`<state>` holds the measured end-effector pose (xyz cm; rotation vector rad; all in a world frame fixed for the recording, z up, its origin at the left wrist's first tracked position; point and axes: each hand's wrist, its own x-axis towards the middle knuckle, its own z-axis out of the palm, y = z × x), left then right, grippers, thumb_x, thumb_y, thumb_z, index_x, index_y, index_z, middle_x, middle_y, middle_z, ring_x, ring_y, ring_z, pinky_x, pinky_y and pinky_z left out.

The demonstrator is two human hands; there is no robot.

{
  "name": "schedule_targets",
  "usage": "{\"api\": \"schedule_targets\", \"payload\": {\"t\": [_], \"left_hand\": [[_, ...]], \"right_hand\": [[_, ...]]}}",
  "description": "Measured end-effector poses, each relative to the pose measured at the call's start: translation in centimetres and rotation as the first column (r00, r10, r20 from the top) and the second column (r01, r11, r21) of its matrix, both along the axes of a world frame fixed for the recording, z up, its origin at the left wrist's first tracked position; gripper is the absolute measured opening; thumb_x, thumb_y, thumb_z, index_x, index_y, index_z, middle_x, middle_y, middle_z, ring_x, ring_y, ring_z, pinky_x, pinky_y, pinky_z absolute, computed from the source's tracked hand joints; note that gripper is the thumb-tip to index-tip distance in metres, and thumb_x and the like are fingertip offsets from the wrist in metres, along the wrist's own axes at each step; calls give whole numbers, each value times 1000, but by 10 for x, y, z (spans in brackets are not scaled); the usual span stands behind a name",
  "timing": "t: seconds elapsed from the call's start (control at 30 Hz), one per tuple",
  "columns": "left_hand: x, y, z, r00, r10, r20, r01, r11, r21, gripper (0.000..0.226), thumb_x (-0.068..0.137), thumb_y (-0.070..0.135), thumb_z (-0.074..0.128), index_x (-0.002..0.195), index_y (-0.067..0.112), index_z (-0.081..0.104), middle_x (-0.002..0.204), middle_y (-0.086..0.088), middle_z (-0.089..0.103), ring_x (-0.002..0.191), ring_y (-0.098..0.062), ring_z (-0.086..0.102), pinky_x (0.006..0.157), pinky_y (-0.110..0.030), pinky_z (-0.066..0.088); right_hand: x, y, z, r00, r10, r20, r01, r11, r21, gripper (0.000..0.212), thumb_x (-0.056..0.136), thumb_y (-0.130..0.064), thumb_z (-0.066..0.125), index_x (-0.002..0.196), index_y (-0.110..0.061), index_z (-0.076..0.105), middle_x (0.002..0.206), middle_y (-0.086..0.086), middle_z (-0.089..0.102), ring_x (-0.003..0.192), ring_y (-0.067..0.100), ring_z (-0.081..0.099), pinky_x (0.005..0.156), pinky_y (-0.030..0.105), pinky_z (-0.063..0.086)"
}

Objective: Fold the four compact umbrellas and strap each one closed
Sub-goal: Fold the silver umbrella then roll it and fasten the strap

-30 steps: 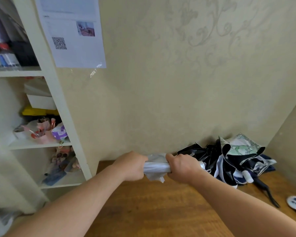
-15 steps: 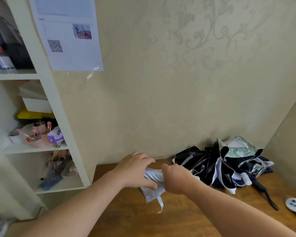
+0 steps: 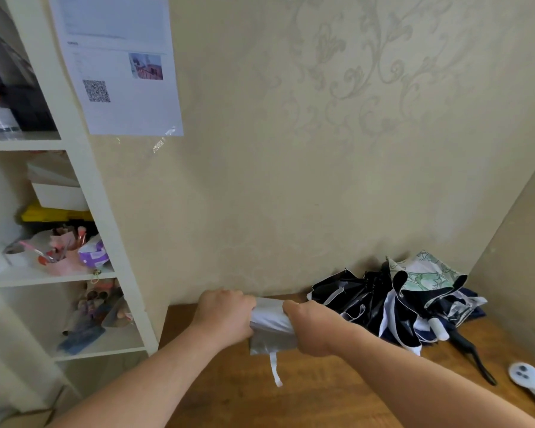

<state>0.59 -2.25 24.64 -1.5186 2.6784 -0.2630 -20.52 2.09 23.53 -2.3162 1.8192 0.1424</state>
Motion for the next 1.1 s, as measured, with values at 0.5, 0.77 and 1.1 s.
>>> {"api": "schedule_targets", "payload": {"t": [0.5, 0.77, 1.1], "left_hand": [[-18, 10, 16, 998, 37, 43, -41, 995, 95, 21, 95, 16, 57, 113, 23, 66, 100, -4, 70, 89, -28, 69, 79, -37, 57], [-9, 9, 31, 993, 49, -104, -27, 978, 207, 15, 84, 27, 61, 95, 29, 52, 103, -4, 68, 94, -33, 66, 71, -36, 48], [-3, 6, 22, 982, 10, -187, 46, 954, 295, 28, 84, 18, 60, 109, 28, 51, 111, 1, 58, 95, -24, 59, 76, -39, 52]], "right_hand": [[0, -6, 23, 997, 71, -1, -68, 959, -274, 63, 81, -62, 66, 137, -35, 51, 120, -4, 56, 112, 24, 55, 88, 39, 50], [-18, -8, 19, 989, 36, -141, -86, 928, -362, 27, 91, -36, 63, 110, -18, 55, 105, 5, 68, 96, 34, 67, 63, 36, 35], [-19, -2, 8, 984, -70, -165, 1, 924, -383, 13, 81, -23, 66, 90, -18, 58, 81, 3, 63, 71, 33, 66, 52, 33, 38]]}}
